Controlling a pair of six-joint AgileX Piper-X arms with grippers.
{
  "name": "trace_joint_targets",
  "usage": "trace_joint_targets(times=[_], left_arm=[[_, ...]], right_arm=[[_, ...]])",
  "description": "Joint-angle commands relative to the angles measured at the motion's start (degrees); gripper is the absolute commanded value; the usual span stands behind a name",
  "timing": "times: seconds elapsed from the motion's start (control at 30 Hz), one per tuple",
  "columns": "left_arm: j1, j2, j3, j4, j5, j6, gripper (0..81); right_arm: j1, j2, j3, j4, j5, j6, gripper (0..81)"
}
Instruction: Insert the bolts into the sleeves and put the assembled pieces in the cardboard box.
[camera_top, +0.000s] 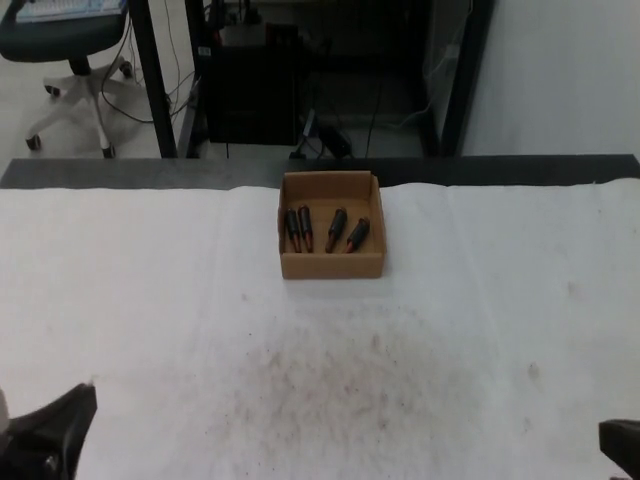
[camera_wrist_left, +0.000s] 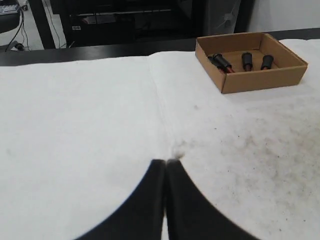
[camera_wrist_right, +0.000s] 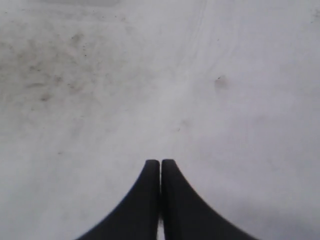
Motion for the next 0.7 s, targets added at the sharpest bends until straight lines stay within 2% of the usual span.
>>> trace_joint_targets(times=[0.0,0.1,0.3,0.67], left_arm=[[-0.2,-0.5,1.7,-0.7,-0.7,-1.9,0.3],[-0.2,-0.5,3.1,-0.7,-0.7,-2.8,0.3],[-0.2,-0.5,3.7,-0.7,-0.7,-4.1,0.3],[-0.2,-0.5,3.7,-0.3,-0.6,-4.0,0.3]], right_arm=[[-0.2,-0.2,2.7,-4.6,5.8,0.2,0.8],[-0.2,-0.2,4.7,-5.1,9.6,0.2,0.8],[-0.1,0.9,4.6,-5.3,11.7,0.2,0.8],[-0.1,0.9,4.6,-7.2,12.0,1.9,0.8]])
